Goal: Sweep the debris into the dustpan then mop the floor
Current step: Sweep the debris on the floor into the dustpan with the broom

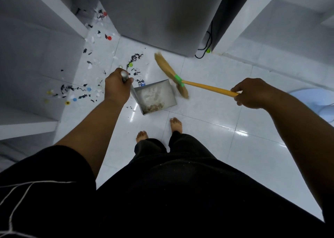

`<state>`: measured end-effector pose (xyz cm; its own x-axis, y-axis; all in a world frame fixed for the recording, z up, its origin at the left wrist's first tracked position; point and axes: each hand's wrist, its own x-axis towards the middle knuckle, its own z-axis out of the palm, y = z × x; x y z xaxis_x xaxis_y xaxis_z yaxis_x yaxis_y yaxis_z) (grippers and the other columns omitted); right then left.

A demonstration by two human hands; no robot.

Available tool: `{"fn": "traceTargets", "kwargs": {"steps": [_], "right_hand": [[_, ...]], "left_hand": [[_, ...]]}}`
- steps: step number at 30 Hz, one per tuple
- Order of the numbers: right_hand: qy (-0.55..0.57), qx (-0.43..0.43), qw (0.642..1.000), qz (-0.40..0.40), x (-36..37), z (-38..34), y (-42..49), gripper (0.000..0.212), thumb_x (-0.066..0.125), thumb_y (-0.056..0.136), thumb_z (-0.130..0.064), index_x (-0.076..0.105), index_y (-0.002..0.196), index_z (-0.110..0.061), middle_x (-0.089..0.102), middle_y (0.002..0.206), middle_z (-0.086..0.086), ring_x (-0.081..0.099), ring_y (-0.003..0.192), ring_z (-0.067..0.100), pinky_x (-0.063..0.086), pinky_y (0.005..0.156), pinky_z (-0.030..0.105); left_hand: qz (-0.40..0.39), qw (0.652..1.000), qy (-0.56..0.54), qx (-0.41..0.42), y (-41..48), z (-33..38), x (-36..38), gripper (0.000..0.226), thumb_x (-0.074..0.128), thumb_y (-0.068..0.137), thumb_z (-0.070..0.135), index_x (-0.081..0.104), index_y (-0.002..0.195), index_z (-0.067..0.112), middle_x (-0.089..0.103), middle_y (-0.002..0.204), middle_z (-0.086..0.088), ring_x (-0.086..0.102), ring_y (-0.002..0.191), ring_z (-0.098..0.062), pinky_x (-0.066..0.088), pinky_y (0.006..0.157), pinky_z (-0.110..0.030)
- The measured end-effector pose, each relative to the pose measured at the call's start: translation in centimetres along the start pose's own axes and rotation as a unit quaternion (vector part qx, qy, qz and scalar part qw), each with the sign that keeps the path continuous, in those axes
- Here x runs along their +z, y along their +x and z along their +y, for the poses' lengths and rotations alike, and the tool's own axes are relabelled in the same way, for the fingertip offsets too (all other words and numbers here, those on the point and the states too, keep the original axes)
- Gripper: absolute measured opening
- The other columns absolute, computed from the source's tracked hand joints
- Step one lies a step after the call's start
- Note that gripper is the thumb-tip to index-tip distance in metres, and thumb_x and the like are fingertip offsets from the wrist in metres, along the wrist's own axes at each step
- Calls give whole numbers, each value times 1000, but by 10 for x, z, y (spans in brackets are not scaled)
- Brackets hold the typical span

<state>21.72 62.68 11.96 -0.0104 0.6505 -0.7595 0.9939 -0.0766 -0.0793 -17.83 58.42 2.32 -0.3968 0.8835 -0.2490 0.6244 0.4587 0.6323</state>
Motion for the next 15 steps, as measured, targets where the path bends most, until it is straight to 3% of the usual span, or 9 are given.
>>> {"fn": "traceTargets", "kwargs": {"steps": [5,8,12,15], "right_hand": [[43,78,996,-17,-13,32,-9,23,58,91,-7,68,111,-5,73,86,12,64,67,26,48,51,26],[52,119,991,-22,-22,49,-1,19,58,91,-3,68,107,4,73,90,21,64,71,31,51,60,31],[26,145,989,5,-33,68,26,17,62,87,-1,69,102,5,73,87,22,72,81,36,58,74,39],[-34,131,991,12,-47,70,56,14,60,86,0,71,88,8,72,78,22,70,71,35,56,67,37]], "left_hand": [[-12,1000,20,16,4,16,12,14,68,88,20,62,99,13,66,94,-6,60,85,-17,47,80,-23],[-18,999,13,30,8,26,18,14,67,88,19,62,99,12,66,93,-4,61,85,-17,48,81,-22],[-30,999,9,27,12,39,28,15,67,88,18,64,101,11,66,92,-5,62,85,-18,53,82,-28],[-34,999,-2,30,13,44,35,11,67,88,17,63,97,14,63,89,2,60,81,-13,49,77,-13]]}}
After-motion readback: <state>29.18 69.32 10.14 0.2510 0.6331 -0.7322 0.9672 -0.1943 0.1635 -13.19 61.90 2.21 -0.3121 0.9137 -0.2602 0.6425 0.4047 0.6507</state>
